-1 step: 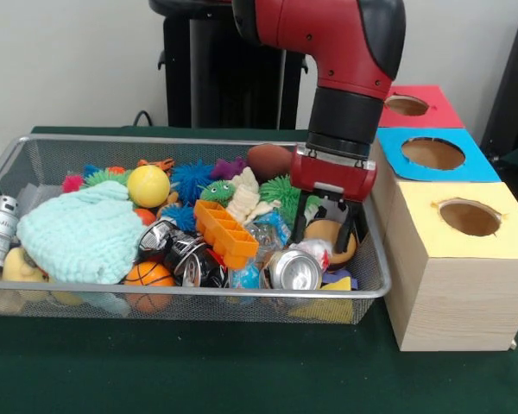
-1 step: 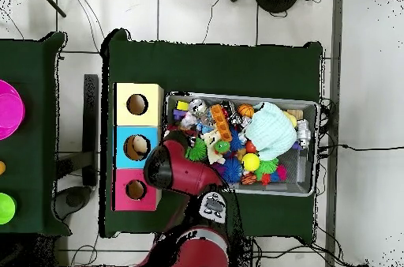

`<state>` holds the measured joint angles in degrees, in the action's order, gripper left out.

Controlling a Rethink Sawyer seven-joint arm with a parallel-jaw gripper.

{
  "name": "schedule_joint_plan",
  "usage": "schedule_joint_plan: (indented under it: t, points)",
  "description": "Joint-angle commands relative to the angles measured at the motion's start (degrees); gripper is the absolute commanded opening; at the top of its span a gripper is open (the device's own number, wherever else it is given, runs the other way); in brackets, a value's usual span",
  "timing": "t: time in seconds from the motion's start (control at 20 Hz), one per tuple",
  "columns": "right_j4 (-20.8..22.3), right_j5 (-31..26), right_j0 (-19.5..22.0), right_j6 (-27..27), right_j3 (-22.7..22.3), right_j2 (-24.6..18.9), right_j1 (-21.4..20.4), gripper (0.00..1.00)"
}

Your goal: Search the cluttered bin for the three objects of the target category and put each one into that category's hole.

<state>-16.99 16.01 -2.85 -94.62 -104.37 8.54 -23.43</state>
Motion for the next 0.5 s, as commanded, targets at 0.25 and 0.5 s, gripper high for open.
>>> schedule_joint_plan:
  t: [0.25, 0.5]
  points:
    - [0.19, 2.97, 0.72, -14.16, -0.03, -4.29, 1.08, 1.00]
    - [-0.64, 7.06, -0.30, -17.94, -3.36, -3.82, -0.13, 1.00]
